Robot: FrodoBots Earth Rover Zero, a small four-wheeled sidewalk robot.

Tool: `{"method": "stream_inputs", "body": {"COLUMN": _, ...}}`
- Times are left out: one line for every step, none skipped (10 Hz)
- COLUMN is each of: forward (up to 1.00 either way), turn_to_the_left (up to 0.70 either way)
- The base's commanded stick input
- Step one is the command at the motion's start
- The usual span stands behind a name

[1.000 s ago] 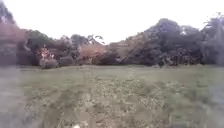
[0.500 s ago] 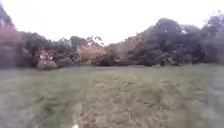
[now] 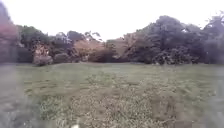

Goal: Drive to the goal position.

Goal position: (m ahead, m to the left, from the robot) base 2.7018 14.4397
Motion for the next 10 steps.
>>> {"method": "stream_inputs", "body": {"forward": 1.00, "turn_to_the_left": 0.03}}
{"method": "stream_inputs", "body": {"forward": 1.00, "turn_to_the_left": 0.02}}
{"method": "stream_inputs", "body": {"forward": 1.00, "turn_to_the_left": 0.02}}
{"method": "stream_inputs", "body": {"forward": 1.00, "turn_to_the_left": 0.03}}
{"method": "stream_inputs", "body": {"forward": 1.00, "turn_to_the_left": 0.03}}
{"method": "stream_inputs", "body": {"forward": 1.00, "turn_to_the_left": 0.03}}
{"method": "stream_inputs", "body": {"forward": 1.00, "turn_to_the_left": 0.03}}
{"method": "stream_inputs", "body": {"forward": 1.00, "turn_to_the_left": 0.03}}
{"method": "stream_inputs", "body": {"forward": 1.00, "turn_to_the_left": 0.03}}
{"method": "stream_inputs", "body": {"forward": 1.00, "turn_to_the_left": 0.02}}
